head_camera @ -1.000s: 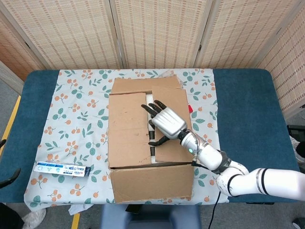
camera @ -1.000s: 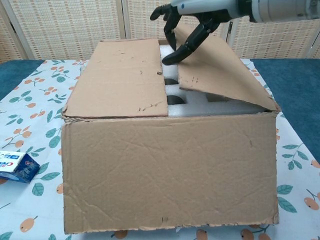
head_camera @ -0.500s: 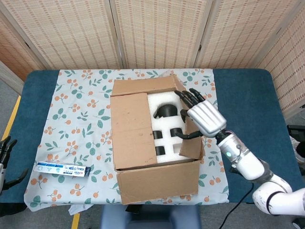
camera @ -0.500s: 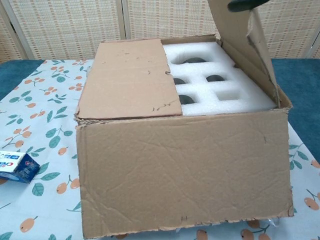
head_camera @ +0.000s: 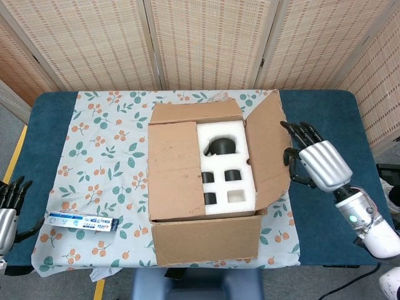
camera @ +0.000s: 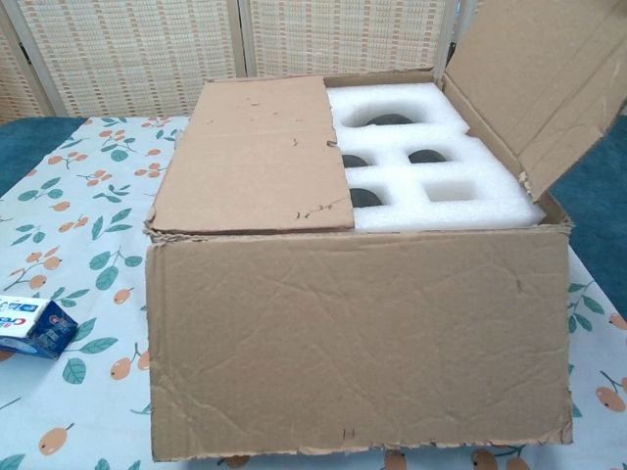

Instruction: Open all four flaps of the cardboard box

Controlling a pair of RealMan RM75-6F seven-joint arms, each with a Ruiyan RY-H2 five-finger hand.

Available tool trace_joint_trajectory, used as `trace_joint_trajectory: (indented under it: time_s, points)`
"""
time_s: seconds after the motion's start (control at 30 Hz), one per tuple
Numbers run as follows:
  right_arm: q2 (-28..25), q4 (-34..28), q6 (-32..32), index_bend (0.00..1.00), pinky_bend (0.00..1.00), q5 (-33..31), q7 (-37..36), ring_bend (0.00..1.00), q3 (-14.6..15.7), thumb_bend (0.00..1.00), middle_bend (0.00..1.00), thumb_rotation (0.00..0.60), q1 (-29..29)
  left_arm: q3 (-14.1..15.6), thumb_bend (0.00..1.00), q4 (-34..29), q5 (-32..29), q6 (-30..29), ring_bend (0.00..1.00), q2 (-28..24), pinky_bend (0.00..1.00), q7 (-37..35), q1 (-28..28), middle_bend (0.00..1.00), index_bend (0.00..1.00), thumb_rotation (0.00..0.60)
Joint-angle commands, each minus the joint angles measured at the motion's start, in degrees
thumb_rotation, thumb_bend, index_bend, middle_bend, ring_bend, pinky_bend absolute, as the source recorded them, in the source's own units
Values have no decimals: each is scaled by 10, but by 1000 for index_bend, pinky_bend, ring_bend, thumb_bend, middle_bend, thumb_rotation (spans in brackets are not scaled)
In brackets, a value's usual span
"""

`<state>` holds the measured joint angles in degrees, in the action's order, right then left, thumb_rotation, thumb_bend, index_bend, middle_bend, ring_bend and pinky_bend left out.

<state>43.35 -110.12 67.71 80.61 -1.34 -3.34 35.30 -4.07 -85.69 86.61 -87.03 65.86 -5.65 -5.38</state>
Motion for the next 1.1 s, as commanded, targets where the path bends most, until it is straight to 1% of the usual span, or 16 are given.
trace_joint_trajectory:
  time_s: [0.03, 0.27, 0.37, 0.43, 0.5, 0.57, 0.6, 0.67, 0.7, 0.77, 0.8, 0.9, 1.0, 1.1]
  points:
    - [3, 22, 21, 537, 0, 24, -20, 0, 10, 260, 0, 284, -27, 0, 339, 1, -2, 2, 0, 1, 0, 1, -1, 0, 0, 600]
    - [29, 60, 74, 523, 0, 64, -58, 0, 23, 260, 0, 286, -82, -2, 339, 5, -3, -1, 0, 3, 0, -1, -1, 0, 0, 600]
    - [50, 84, 113, 504, 0, 87, -76, 0, 29, 260, 0, 285, -111, -4, 339, 18, 16, -19, 0, 10, 0, -16, -3, 0, 0, 600]
    - [74, 104, 150, 490, 0, 94, -86, 0, 31, 260, 0, 285, -137, -6, 342, 25, 34, -36, 0, 15, 0, -34, -6, 0, 8, 600]
    - [105, 128, 191, 483, 0, 98, -106, 0, 31, 260, 0, 285, -165, -9, 371, 20, 61, -44, 0, 5, 0, -38, -18, 0, 44, 600]
    - [131, 152, 226, 482, 0, 104, -133, 0, 30, 260, 0, 284, -186, -9, 433, -1, 86, -38, 0, -16, 0, -27, -34, 0, 98, 600]
    - [149, 171, 249, 482, 0, 109, -149, 0, 28, 260, 0, 285, -199, -9, 480, -22, 105, -28, 0, -36, 0, -16, -48, 0, 134, 600]
    - [169, 198, 273, 482, 0, 116, -167, 0, 27, 260, 0, 286, -213, -11, 551, -59, 128, -4, 0, -67, 0, -7, -73, 0, 199, 600]
    - [178, 212, 283, 482, 0, 120, -179, 0, 27, 260, 0, 286, -221, -16, 587, -82, 138, 15, 0, -84, 0, -10, -92, 0, 230, 600]
    - [184, 227, 292, 481, 0, 122, -201, 0, 28, 259, 0, 285, -229, -28, 655, -106, 144, 44, 0, -103, 0, -16, -123, 0, 266, 600]
    - [184, 234, 295, 482, 0, 122, -220, 0, 28, 260, 0, 284, -234, -38, 676, -116, 143, 62, 0, -108, 0, -15, -142, 0, 271, 600]
    - [181, 249, 310, 482, 0, 115, -258, 0, 21, 260, 0, 286, -247, -54, 737, -135, 138, 113, 0, -113, 0, 17, -183, 0, 278, 600]
    - [173, 260, 325, 481, 0, 115, -295, 0, 13, 259, 0, 285, -257, -73, 791, -159, 110, 185, 0, -112, 0, 52, -233, 0, 314, 600]
    - [167, 267, 327, 482, 0, 111, -325, 0, 9, 260, 0, 285, -264, -88, 857, -166, 86, 241, 0, -105, 0, 63, -276, 0, 357, 600]
